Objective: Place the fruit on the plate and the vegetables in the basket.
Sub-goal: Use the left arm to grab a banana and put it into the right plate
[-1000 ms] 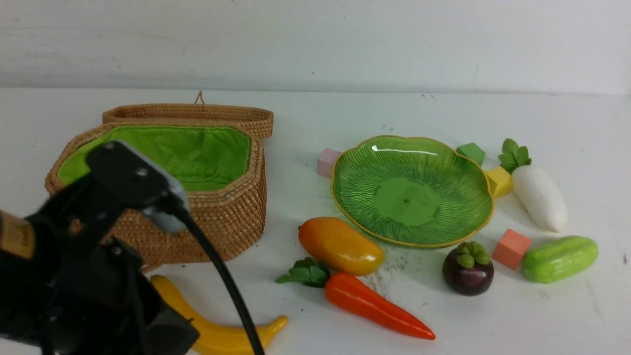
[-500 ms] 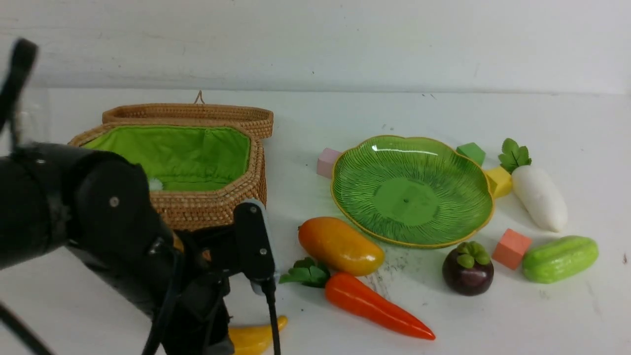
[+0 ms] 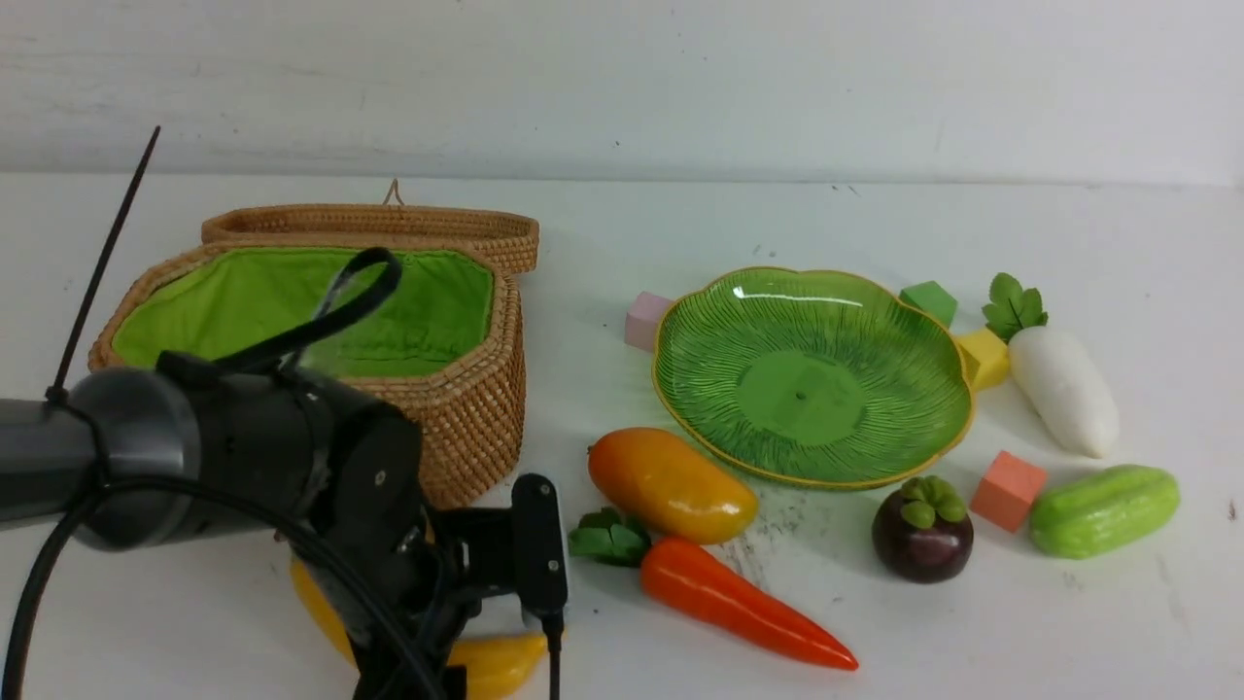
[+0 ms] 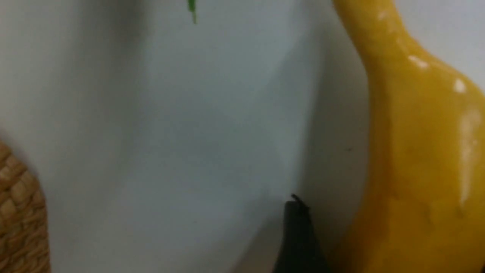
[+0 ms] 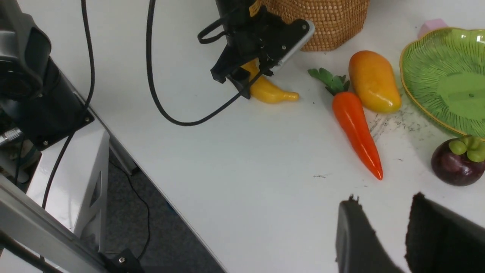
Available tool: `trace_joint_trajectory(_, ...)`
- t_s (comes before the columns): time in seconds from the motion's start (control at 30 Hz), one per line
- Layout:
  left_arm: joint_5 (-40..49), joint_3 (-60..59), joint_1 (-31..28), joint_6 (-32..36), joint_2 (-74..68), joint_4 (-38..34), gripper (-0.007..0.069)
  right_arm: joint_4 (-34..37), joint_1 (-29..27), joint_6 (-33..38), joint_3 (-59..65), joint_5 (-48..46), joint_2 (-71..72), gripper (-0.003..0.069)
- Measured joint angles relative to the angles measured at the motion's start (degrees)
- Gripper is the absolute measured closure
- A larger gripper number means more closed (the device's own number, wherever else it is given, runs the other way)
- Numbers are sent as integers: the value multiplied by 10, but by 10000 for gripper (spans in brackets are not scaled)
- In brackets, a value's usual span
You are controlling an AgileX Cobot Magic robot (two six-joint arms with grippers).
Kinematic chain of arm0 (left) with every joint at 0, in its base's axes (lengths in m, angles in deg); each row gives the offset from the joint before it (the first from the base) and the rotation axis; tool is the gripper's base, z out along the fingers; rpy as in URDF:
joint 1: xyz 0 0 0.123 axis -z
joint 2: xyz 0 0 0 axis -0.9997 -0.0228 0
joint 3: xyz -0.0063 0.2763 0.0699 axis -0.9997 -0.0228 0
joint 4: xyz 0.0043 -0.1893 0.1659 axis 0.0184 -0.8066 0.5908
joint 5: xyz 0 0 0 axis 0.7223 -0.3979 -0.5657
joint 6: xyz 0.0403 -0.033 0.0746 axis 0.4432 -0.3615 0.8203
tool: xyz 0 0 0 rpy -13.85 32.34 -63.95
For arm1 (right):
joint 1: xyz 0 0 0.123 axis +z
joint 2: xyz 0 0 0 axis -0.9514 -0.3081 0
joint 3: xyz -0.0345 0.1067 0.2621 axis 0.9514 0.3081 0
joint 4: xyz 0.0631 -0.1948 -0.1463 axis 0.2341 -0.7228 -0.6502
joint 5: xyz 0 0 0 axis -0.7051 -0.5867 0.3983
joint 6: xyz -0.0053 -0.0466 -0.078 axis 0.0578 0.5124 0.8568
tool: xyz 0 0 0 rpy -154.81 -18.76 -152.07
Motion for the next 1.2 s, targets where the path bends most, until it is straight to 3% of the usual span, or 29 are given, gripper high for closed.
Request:
trace_joint_trajectory(0.07, 4, 0, 1, 0, 0, -3, 328, 0, 0, 0, 0, 0, 0, 444)
trace_joint_trajectory(0.23, 64, 5, 9, -2, 19, -12, 317, 0, 0, 0, 0, 0, 0, 442)
trace_joint_trajectory(0.33, 97, 23, 41, -16, 72, -33, 317, 0, 0, 0, 0, 0, 0, 440)
trace_joint_trajectory(0.53, 61, 119, 122, -64, 133, -47, 317, -3, 0, -3, 0, 0, 0, 438)
trace_joint_trajectory(0.7, -9, 294, 145, -58, 22, -43, 317, -56, 0, -82, 0, 51, 0, 436)
trace_joint_trajectory(0.93, -17, 508, 146, -58, -198, -31, 317, -158, 0, -224, 0, 126, 0, 436)
trace_joint_trajectory(1.2, -65, 624, 137, -56, -344, -21, 307, -159, 0, -248, 0, 120, 0, 436)
